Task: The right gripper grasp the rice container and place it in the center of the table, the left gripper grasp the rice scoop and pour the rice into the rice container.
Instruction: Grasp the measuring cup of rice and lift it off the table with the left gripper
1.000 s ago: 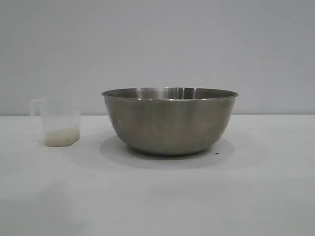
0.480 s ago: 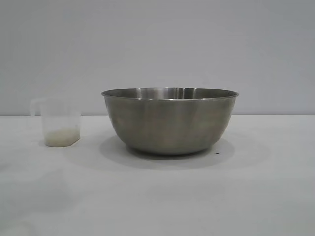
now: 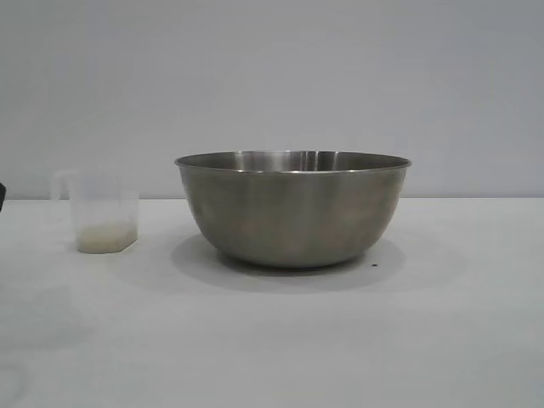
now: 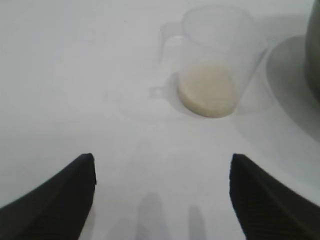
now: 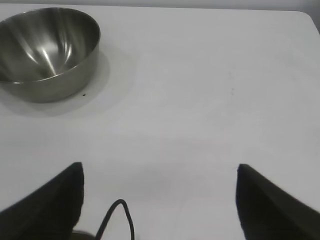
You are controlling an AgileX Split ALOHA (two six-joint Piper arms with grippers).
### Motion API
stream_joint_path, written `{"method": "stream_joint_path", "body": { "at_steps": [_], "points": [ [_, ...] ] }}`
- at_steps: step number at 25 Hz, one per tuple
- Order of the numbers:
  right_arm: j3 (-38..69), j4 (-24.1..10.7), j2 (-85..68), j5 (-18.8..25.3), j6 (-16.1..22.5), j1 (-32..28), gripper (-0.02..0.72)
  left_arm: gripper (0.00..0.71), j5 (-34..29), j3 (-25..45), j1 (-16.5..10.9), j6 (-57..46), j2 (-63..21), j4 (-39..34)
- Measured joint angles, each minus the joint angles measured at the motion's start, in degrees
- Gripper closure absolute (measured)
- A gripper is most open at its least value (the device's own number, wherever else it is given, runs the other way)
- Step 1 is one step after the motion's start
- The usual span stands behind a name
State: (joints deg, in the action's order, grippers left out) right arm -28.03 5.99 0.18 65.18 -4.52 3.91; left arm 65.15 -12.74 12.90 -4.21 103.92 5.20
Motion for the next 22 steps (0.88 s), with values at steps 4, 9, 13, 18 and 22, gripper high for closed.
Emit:
{"method": "stream_joint_path", "body": {
  "at_steps": [4, 9, 13, 18, 22],
  "points": [
    [0.0, 0.0, 0.0, 0.0, 0.0, 0.0, 0.171, 0.179, 0.0, -2.41, 0.0, 1.6, 0.0, 0.0],
    [0.0, 0.0, 0.0, 0.0, 0.0, 0.0, 0.171, 0.179, 0.12, -5.39, 0.0, 3.16, 2.84, 0.0],
    [0.0, 0.0, 0.0, 0.0, 0.0, 0.0, 0.171, 0.179, 0.01, -7.33, 0.0, 3.3, 5.71, 0.0],
    [0.0, 0.0, 0.0, 0.0, 0.0, 0.0, 0.171, 0.307, 0.01, -9.42, 0.0, 3.43, 6.25, 0.82],
    [0.0, 0.0, 0.0, 0.0, 0.0, 0.0, 0.171, 0.368, 0.12, -11.06, 0.0, 3.91, 7.8, 1.99]
  ]
}}
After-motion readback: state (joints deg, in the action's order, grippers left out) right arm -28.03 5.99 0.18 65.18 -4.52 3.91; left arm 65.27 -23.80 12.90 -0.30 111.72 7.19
